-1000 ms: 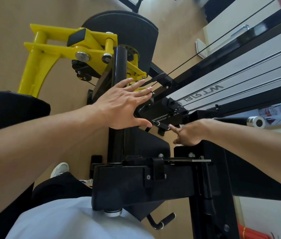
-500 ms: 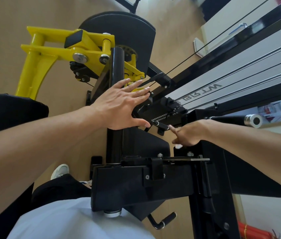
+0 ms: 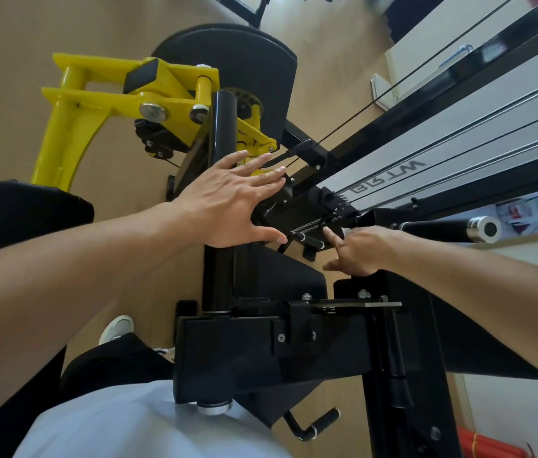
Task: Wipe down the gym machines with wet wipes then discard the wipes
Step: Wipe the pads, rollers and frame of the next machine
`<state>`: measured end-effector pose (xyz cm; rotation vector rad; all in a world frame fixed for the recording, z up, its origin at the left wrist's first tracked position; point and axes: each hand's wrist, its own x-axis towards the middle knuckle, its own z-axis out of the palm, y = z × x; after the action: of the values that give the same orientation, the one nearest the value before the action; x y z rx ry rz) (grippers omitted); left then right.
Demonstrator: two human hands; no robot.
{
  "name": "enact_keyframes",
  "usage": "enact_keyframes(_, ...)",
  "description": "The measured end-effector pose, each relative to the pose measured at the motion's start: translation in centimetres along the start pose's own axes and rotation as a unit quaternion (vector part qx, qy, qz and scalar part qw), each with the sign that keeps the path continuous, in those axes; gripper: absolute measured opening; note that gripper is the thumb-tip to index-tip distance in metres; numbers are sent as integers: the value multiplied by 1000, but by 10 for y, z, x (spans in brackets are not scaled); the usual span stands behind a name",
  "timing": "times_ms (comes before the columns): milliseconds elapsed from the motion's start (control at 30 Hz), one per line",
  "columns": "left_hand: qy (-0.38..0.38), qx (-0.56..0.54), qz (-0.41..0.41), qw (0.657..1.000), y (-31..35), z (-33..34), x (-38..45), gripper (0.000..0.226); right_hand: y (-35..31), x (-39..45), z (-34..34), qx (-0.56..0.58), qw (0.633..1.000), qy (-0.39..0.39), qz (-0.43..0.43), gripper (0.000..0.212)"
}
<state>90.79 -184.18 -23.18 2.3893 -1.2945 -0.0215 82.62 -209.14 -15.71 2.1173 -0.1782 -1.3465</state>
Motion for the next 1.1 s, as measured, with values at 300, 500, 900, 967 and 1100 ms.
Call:
enact_keyframes(300, 1, 1, -2, 1000, 0, 2, -1, 106, 3, 0, -2, 37, 998, -52, -18, 82)
enact_keyframes(500, 3, -7, -1, 1000, -2, 4, 0, 106, 6, -1, 6, 43, 997, -61, -37, 85)
enact_keyframes(900, 58, -84, -35, 994, 1, 6, -3, 75, 7, -25, 8, 81, 972, 160, -151, 81)
enact_keyframes(967, 65, -87, -41, 993, 2, 4, -2, 74, 10, -37, 9, 186, 948, 199, -165, 85)
enact_keyframes(1100, 54, -150, -92, 983, 18, -3, -1, 81, 16, -70, 18, 308, 859, 359, -195, 82)
